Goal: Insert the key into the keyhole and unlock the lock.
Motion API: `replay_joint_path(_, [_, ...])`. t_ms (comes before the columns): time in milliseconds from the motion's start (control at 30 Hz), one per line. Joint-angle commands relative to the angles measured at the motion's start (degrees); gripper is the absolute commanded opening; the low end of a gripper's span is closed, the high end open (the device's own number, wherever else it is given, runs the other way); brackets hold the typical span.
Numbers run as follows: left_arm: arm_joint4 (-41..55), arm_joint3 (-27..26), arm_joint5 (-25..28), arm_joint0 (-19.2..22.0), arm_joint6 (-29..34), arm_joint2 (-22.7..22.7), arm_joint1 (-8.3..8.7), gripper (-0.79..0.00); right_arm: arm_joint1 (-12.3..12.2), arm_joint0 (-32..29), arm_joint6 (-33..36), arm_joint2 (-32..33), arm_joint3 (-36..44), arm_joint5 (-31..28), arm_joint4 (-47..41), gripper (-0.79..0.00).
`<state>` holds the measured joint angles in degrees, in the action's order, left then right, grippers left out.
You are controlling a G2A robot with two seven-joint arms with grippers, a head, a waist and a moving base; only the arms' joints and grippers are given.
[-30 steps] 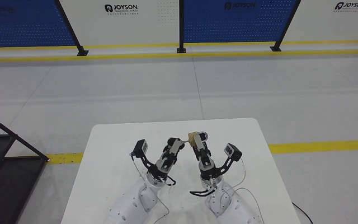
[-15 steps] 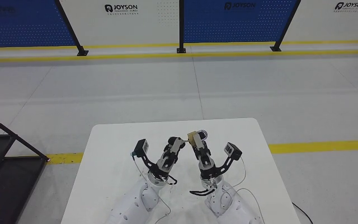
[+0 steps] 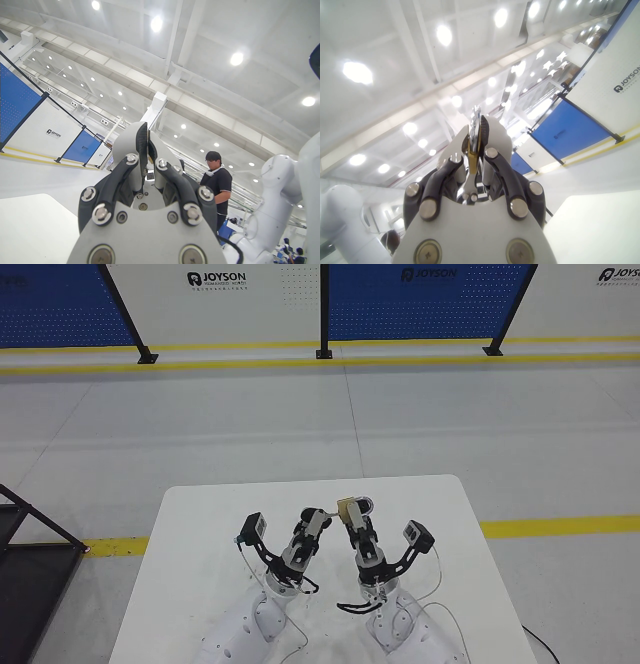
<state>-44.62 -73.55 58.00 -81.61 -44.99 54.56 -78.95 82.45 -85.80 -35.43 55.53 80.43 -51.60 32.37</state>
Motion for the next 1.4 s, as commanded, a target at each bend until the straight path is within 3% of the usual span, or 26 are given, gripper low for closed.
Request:
replay_joint_path(0, [0.0, 0.0, 0.0, 0.0, -0.1, 0.1, -0.14, -0.785, 0.2, 0.0, -0.8, 0.0, -0.2, 0.5, 0.9, -0.785])
replay_joint_path(633, [0.5, 0.4, 0.0, -0.1, 0.0, 0.2, -1.23, -0.785, 2.0, 0.4, -8.6, -0.3, -2.0, 2.3, 7.4, -0.785])
replay_joint_path(1367, [-0.1, 1.1, 0.0, -0.2, 0.4, 0.6, -2.08, -0.785, 2.9, 0.4, -9.1, 0.6, -2.9, 2.0, 8.4, -0.785])
